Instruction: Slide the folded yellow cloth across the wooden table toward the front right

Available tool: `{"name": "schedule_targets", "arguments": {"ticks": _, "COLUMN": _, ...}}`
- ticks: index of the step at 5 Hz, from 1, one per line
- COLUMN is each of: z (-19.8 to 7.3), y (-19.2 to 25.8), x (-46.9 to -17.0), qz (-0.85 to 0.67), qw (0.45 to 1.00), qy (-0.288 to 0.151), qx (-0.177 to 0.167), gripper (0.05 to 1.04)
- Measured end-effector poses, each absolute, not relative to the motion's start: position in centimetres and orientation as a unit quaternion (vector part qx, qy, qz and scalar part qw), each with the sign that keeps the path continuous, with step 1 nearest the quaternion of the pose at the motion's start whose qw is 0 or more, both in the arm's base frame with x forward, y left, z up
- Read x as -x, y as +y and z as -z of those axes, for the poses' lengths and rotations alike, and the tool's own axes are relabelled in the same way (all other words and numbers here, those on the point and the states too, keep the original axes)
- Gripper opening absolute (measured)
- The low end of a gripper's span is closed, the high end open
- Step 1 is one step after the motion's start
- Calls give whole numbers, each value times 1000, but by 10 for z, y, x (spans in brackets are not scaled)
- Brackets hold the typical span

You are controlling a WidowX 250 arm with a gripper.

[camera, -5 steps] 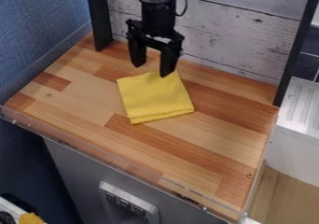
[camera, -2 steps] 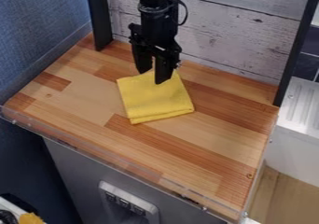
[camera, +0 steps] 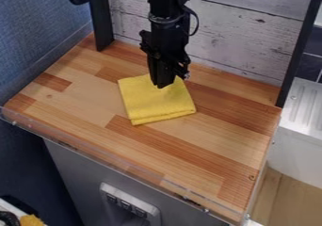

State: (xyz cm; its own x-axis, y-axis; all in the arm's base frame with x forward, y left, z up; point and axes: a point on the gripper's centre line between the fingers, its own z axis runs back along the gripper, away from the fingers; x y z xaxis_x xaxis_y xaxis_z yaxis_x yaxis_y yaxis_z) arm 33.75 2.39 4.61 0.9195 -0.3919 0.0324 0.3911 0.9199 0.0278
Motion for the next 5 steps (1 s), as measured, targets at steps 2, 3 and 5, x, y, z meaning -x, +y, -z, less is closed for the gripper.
{"name": "schedule_targets", "arguments": {"ticks": 2, "z": -43, "y": 21, "x": -336, "qz": 216, "qw": 976, "qy": -23, "qx": 0, "gripper": 64}}
{"name": "schedule_targets", "arguments": {"ticks": 3, "z": -33, "y": 20, "x": -335, "qz": 215, "qw": 976, "qy": -12, "qx": 9, "gripper": 64}}
{"name": "schedule_targets", "arguments": {"ticks": 5, "z": -32, "y": 22, "x": -337, "qz": 211, "qw": 977, "qy": 1, "qx": 17, "gripper": 63}}
